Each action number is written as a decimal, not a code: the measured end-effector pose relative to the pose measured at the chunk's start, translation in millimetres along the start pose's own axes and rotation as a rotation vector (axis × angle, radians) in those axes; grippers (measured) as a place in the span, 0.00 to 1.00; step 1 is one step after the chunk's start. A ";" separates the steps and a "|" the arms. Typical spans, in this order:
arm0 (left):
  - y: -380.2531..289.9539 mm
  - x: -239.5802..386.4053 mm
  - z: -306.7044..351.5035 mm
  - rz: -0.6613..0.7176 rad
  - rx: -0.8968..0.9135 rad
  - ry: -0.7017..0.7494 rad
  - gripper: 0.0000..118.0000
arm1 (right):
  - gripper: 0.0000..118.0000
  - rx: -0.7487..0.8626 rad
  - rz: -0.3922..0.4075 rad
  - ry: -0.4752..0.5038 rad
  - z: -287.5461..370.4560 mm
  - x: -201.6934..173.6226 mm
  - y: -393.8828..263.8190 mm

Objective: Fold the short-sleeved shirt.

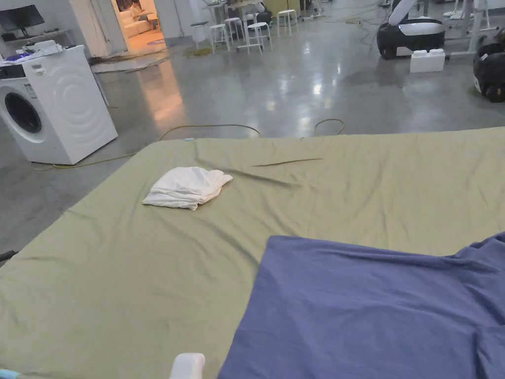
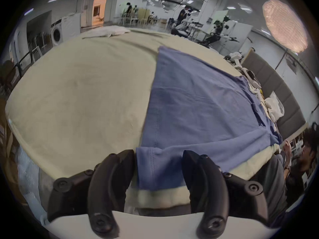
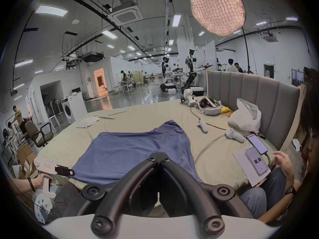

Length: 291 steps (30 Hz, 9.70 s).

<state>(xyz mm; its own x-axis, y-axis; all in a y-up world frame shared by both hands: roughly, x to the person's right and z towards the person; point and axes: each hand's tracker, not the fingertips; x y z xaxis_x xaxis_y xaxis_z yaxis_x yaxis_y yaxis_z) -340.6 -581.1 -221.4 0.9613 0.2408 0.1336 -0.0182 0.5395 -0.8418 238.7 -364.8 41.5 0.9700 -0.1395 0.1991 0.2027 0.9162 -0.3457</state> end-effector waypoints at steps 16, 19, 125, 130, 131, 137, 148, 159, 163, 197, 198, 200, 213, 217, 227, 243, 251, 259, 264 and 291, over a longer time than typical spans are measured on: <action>23.6 44.0 -2.4 -0.268 -0.129 0.190 0.10 | 0.80 -0.395 -0.148 -0.111 -117.7 98.9 -59.9; 23.3 44.8 -0.2 -0.232 -0.141 0.179 0.10 | 0.80 -0.497 -0.144 -0.107 -160.6 119.5 -84.8; 154.1 89.2 -95.2 -0.215 -0.088 0.238 0.15 | 0.71 -0.486 -0.256 -0.129 -262.7 102.4 -43.6; 154.0 78.3 -101.3 -0.193 -0.093 0.219 0.15 | 0.71 -0.549 -0.194 -0.214 -330.4 98.4 -64.5; 152.5 77.1 -102.6 -0.191 -0.089 0.220 0.15 | 0.72 -0.552 -0.171 -0.238 -334.1 92.9 -66.7; 154.2 74.3 -95.5 -0.233 -0.039 0.278 0.14 | 0.49 -0.524 0.024 -0.270 -326.5 62.1 -61.9; 123.8 50.4 -33.9 -0.014 0.015 0.035 0.09 | 0.03 -0.452 0.089 -0.255 -279.9 49.2 -37.1; 21.4 43.1 43.3 -0.053 -0.011 0.009 0.09 | 0.03 -0.498 0.100 -0.232 -165.9 58.2 -79.7; 2.1 41.6 45.9 -0.043 0.043 -0.015 0.09 | 0.03 -0.508 0.152 -0.213 -150.6 47.8 -85.7; 34.7 198.4 342.1 -0.307 1.028 0.084 0.00 | 0.00 0.382 0.184 0.157 31.8 -50.9 76.9; 34.6 198.8 341.5 -0.304 1.030 0.089 0.00 | 0.00 0.373 0.177 0.169 29.5 -50.8 77.7; 35.4 195.1 339.5 -0.303 1.026 0.082 0.00 | 0.00 0.368 0.171 0.171 26.9 -50.7 75.7; 99.8 122.9 174.3 -0.073 0.544 -0.124 0.63 | 0.00 0.182 0.116 0.199 -17.1 -45.9 47.6; 135.6 71.1 55.6 0.088 0.346 -0.161 0.63 | 0.00 0.082 0.115 0.183 -36.6 -40.3 34.0; 178.2 32.7 -113.8 0.051 -0.046 0.096 0.55 | 0.00 -0.111 0.060 0.060 -68.6 -14.3 7.7; 196.3 57.1 -139.2 -0.112 -0.202 0.227 0.07 | 0.69 -0.392 -0.021 0.008 -261.8 64.3 47.8; 200.8 58.2 -137.1 -0.078 -0.256 0.213 0.07 | 0.69 -0.750 -0.031 -0.143 -427.6 101.8 10.3; 196.9 69.9 -130.6 -0.050 -0.253 0.217 0.07 | 0.00 -0.774 0.232 -0.184 -425.9 73.3 -0.3; 196.8 71.4 -75.4 -0.090 -0.024 0.088 0.06 | 0.00 -0.693 0.084 -0.099 -386.4 75.4 19.0; 24.4 63.3 115.2 -0.191 0.389 0.185 0.84 | 0.75 -0.429 0.063 -0.061 -153.7 93.0 -48.9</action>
<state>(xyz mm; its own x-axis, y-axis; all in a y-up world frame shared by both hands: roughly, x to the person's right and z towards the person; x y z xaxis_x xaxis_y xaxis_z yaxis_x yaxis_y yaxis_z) -311.9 -459.7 -173.3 0.9896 -0.0210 0.1422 0.0964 0.8310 -0.5478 339.7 -480.3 -64.0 0.9752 -0.0535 0.2148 0.1929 0.6816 -0.7058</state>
